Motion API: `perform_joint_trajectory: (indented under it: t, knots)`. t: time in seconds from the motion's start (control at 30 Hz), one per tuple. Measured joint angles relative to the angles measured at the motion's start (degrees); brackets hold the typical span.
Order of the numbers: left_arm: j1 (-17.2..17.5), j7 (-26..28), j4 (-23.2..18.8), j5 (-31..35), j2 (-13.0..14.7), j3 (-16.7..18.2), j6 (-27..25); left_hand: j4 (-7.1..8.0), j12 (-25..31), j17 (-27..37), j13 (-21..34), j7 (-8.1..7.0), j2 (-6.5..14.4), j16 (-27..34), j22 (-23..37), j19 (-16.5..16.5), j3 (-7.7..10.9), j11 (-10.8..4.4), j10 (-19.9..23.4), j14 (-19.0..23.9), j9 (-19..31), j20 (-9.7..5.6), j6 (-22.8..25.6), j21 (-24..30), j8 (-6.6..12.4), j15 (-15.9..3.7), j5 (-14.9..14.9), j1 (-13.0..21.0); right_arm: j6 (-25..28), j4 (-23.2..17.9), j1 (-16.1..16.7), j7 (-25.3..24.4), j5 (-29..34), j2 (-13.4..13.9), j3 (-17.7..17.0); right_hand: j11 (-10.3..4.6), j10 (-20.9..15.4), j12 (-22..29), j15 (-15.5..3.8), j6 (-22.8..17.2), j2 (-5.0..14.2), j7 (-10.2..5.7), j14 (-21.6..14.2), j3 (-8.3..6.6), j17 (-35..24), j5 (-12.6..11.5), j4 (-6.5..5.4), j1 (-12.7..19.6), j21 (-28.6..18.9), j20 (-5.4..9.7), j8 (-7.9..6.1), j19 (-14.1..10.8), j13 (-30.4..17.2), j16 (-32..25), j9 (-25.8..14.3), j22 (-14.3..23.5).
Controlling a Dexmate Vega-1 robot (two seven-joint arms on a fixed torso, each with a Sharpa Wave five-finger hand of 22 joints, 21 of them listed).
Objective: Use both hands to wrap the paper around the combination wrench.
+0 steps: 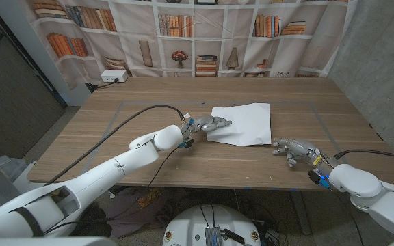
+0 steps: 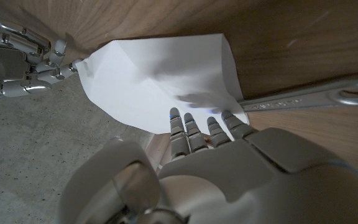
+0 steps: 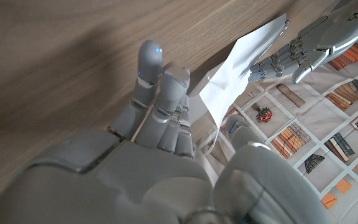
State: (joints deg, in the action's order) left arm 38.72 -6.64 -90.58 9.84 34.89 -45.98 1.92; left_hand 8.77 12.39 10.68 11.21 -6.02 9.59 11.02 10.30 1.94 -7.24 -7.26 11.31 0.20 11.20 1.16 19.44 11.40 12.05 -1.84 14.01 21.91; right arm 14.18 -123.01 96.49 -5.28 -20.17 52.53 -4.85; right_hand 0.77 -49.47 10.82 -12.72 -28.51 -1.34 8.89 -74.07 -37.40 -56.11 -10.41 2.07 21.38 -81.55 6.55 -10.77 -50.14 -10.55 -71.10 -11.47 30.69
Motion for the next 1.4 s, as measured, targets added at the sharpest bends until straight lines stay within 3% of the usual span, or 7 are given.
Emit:
perform_joint_trajectory:
  t: [0.5,0.73,1.07,1.3,1.4]
  knots:
    - [0.52,0.21,-0.85,0.04,0.63,0.36,-0.47,0.00,0.00,0.00,0.14,0.00,-0.22,0.00,0.02,0.00,0.00,0.00,0.00,0.00,0.00,0.00,0.00,0.01,0.00,0.00,0.00,-0.22,-0.42,0.28,-2.11,-0.39,-0.72,1.40,2.26,0.35,0.34,0.06,0.12,0.30,-1.35,0.30,-0.46,-0.88,-0.04,0.25,0.38,-1.35,1.27,0.11,0.00,-0.51,0.01,0.00,0.00,1.03]
    - [0.64,0.33,-0.93,0.03,0.83,0.60,-0.48,0.00,0.00,0.00,0.13,0.00,-0.22,0.00,0.04,-0.01,0.00,0.00,0.00,0.00,0.00,-0.01,0.00,0.05,0.00,0.00,0.00,-0.22,0.59,0.11,-2.53,-1.37,-1.32,2.22,2.93,1.09,0.40,0.25,0.13,0.30,-1.92,0.30,-0.46,-1.25,0.13,0.45,-0.51,-3.94,2.21,0.42,-0.07,-1.23,0.01,0.89,-0.01,1.82]
    - [0.65,0.33,-0.71,-0.12,0.91,0.73,-0.19,0.01,0.00,0.00,0.13,0.00,-0.21,0.00,0.03,-0.01,0.00,0.00,0.00,0.00,0.00,-0.01,0.00,0.05,0.00,0.00,0.00,-0.21,3.18,-1.12,-1.50,-4.70,-0.99,2.40,2.21,1.87,-1.63,0.85,0.42,-1.73,-2.42,0.44,-0.78,-1.43,-0.02,0.45,-0.66,-4.89,2.89,0.42,-0.50,-2.04,0.01,1.05,-0.01,2.12]
    - [0.54,0.23,-0.28,-0.30,0.80,0.73,0.07,0.01,0.00,0.00,0.13,0.00,-0.21,0.00,0.03,-0.01,-0.01,0.00,0.00,0.00,0.00,-0.01,0.00,0.05,0.00,0.00,0.00,-0.21,4.81,-1.43,-1.24,-6.19,-0.58,2.40,1.85,1.58,-1.92,0.85,0.44,-1.91,-2.91,0.42,-1.38,-1.83,-0.56,0.45,-0.74,-5.97,3.56,0.62,-0.50,-2.25,0.02,1.05,-0.01,2.39]
    - [0.54,0.20,-0.28,-0.34,0.80,0.73,0.09,0.01,0.00,0.00,0.13,0.00,-0.21,0.00,0.03,-0.01,-0.01,0.00,0.00,0.00,0.00,-0.01,0.00,0.05,0.00,0.00,0.00,-0.21,4.81,-1.31,-1.82,-6.19,-0.58,2.49,2.40,2.36,-1.14,0.40,0.44,-1.91,-3.05,0.42,-1.38,-2.14,-0.75,0.45,-1.04,-7.19,3.83,0.83,-0.41,-2.47,0.01,1.05,-0.01,2.43]
